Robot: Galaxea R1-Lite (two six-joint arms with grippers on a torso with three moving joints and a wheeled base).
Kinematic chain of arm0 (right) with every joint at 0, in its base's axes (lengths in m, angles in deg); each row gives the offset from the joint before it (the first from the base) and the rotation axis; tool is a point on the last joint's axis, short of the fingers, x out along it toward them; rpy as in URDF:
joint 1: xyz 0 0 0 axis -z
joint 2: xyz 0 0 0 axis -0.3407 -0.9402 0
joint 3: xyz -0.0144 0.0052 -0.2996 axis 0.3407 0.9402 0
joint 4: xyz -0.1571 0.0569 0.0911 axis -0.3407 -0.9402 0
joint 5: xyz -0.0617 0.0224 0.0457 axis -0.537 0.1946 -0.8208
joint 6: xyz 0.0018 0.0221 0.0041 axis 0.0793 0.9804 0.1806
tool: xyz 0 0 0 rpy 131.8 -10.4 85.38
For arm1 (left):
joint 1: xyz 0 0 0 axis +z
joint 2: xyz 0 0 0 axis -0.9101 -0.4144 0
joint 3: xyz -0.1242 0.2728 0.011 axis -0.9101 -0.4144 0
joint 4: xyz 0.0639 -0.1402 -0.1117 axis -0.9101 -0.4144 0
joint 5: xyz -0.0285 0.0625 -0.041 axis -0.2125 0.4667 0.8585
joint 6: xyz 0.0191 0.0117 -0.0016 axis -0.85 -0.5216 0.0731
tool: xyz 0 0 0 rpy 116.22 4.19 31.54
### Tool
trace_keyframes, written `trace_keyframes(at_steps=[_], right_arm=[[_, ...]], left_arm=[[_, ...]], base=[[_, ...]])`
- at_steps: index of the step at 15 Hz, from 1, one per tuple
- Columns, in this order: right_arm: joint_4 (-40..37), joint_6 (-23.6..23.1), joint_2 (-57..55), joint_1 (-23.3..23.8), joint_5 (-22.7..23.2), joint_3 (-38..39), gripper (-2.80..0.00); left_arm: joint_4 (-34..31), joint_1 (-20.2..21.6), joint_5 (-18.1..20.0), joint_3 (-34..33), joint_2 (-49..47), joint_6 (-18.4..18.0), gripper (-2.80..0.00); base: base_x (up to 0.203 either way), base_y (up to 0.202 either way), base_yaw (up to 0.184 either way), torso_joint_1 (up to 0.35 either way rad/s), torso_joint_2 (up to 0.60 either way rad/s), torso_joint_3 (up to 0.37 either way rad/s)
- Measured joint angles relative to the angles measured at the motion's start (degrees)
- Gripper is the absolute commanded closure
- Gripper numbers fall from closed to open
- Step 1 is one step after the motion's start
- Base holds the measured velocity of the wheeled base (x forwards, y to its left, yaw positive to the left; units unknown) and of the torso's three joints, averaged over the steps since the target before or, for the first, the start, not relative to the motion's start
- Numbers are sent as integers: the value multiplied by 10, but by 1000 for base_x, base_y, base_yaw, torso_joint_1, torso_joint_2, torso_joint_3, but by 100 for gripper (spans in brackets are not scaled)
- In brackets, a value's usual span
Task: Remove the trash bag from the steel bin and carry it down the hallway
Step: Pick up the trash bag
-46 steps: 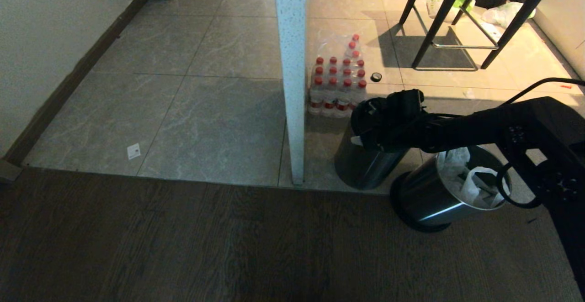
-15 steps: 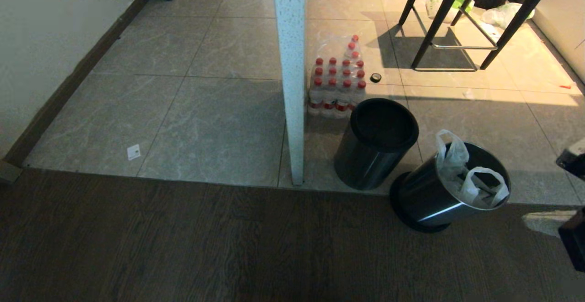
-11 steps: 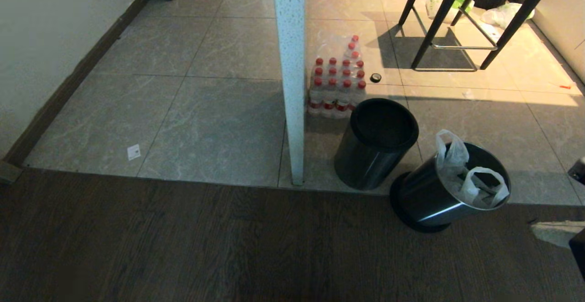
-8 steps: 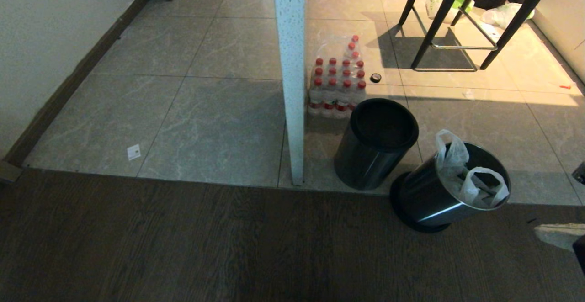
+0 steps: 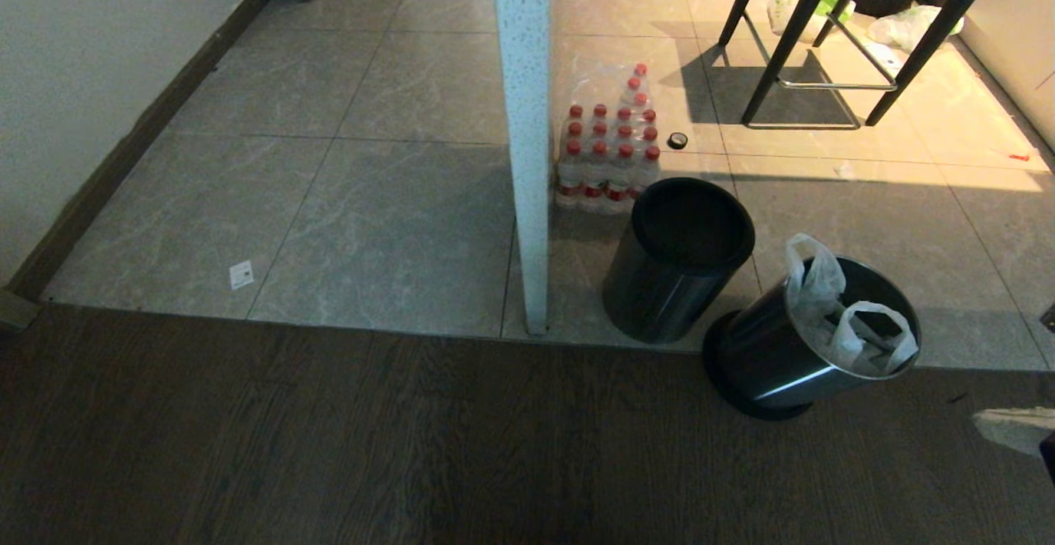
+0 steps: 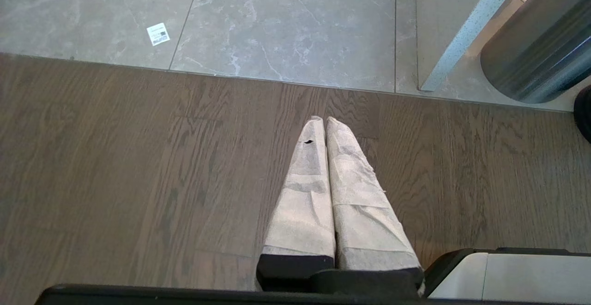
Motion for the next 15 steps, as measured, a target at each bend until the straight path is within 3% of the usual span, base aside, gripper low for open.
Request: trace_keyframes(at_steps=[15], right_arm=[[1, 4, 6, 1, 0, 14, 0]], left_arm=[[0, 0, 0, 0, 0, 0, 0]], base=[[0, 0, 0, 0, 0, 0]])
